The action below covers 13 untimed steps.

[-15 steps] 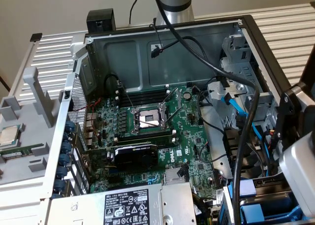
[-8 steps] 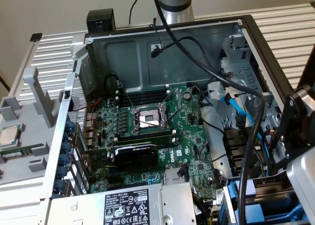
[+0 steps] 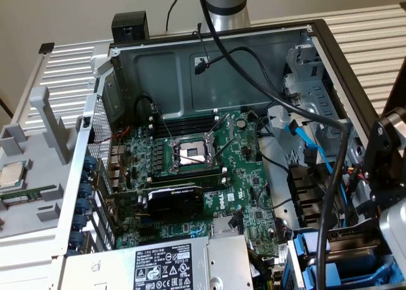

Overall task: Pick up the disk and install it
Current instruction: 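Insert the first disk wire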

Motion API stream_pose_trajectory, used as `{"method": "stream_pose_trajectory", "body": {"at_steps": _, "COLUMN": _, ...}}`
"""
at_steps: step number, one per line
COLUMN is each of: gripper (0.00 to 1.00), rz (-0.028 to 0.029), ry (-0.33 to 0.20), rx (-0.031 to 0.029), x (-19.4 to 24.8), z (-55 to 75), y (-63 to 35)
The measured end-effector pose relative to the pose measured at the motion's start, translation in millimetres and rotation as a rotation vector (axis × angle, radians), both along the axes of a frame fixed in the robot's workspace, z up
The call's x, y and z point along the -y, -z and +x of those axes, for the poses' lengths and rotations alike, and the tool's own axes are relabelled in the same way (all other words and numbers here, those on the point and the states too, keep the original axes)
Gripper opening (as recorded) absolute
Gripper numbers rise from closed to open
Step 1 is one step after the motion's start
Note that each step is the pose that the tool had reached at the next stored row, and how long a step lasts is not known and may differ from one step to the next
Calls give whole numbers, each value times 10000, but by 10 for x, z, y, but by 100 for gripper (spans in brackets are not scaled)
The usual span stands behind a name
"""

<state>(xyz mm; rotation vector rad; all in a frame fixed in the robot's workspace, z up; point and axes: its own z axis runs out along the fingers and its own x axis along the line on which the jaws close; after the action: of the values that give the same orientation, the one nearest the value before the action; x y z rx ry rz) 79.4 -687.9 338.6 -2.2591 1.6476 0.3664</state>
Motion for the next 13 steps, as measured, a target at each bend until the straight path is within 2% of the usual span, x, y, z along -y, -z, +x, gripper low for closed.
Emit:
{"method": "stream_pose_trajectory", "body": {"at_steps": 5, "gripper": 43, "rz": 113, "ry": -111, "rx": -179, "x": 7, "z": 16, "y": 25}}
{"method": "stream_pose_trajectory", "body": {"at_steps": 8, "gripper": 43, "rz": 198, "ry": -223, "rx": -232, "x": 7, "z": 35, "y": 28}}
{"method": "stream_pose_trajectory", "body": {"at_steps": 13, "gripper": 43, "rz": 219, "ry": -332, "rx": -386, "x": 8, "z": 77, "y": 39}}
